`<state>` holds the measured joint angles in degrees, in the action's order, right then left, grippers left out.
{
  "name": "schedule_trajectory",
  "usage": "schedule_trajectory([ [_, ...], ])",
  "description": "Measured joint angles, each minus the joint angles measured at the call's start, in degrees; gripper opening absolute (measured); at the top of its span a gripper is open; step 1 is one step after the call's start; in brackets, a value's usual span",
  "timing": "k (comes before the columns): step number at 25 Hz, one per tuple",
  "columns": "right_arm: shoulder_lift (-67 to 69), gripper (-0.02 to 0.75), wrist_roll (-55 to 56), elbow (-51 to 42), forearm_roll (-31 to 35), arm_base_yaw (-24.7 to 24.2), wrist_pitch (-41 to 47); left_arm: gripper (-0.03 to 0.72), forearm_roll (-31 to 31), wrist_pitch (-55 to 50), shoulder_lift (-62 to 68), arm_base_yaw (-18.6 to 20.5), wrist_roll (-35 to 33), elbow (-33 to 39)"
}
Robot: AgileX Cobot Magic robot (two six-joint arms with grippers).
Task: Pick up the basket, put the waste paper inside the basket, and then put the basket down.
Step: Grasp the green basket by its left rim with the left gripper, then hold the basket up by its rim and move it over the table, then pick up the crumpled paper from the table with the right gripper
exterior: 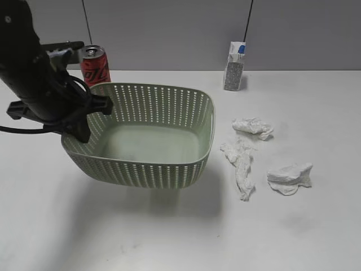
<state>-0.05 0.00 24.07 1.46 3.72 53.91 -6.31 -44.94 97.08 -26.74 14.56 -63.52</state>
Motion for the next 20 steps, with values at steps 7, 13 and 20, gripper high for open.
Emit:
schedule_trajectory([
  [7,16.35,0.519,-3.15,2.36,3.86,0.00,-9.43,-0.001,1.72,-1.48,-6.25,0.00,0.00,2.69],
  [13,44.71,0.519,-10.66,10.14,11.13,0.00,-12.69,-0.001,0.93,1.57,-6.68,0.00,0.00,9.41],
  [20,75.61,0.517,-19.33,19.84,19.58,1.80,-14.78,-0.001,-0.22,4.57,-6.68,0.00,0.00,10.66],
])
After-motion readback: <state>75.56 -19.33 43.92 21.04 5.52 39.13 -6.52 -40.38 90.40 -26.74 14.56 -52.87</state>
